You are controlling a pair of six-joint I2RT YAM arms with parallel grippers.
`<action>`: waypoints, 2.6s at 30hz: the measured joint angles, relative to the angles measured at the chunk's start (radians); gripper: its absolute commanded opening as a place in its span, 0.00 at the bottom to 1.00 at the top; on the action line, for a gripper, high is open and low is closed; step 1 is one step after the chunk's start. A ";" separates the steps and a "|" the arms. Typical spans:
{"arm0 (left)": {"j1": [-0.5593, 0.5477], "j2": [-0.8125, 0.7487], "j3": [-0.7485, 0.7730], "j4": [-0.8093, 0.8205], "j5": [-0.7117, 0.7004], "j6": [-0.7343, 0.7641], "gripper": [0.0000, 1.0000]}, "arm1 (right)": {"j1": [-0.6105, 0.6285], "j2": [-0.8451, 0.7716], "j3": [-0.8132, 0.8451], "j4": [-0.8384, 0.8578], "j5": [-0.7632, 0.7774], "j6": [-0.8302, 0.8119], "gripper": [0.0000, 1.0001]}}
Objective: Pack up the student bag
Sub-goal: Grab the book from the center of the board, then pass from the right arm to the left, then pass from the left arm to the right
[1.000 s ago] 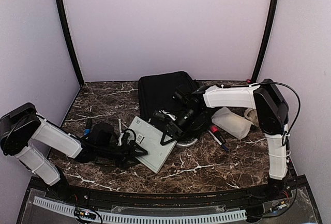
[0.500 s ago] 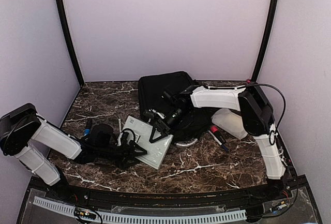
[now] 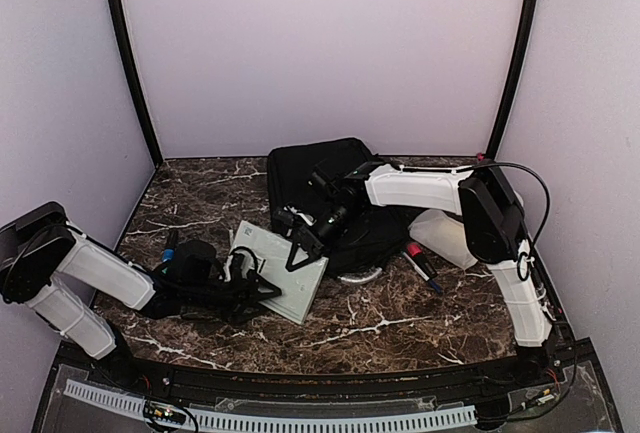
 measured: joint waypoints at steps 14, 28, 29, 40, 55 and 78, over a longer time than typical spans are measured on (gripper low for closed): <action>0.001 -0.166 0.021 -0.237 -0.115 0.073 0.76 | -0.034 -0.013 0.021 0.012 0.004 0.030 0.00; 0.007 -0.409 0.341 -0.604 -0.387 0.549 0.89 | -0.371 -0.539 -0.272 0.370 -0.095 0.164 0.00; 0.007 -0.385 0.348 -0.548 -0.362 0.573 0.89 | -0.381 -0.573 -0.319 0.421 -0.117 0.182 0.00; 0.007 0.096 0.526 0.206 -0.014 0.539 0.85 | -0.404 -0.695 -0.674 0.680 -0.256 0.325 0.00; 0.014 0.262 0.633 0.497 0.100 0.380 0.05 | -0.420 -0.741 -0.713 0.672 -0.306 0.183 0.47; 0.061 0.309 0.735 0.346 0.277 0.406 0.64 | -0.448 -0.714 -0.594 0.165 -0.344 -0.230 0.00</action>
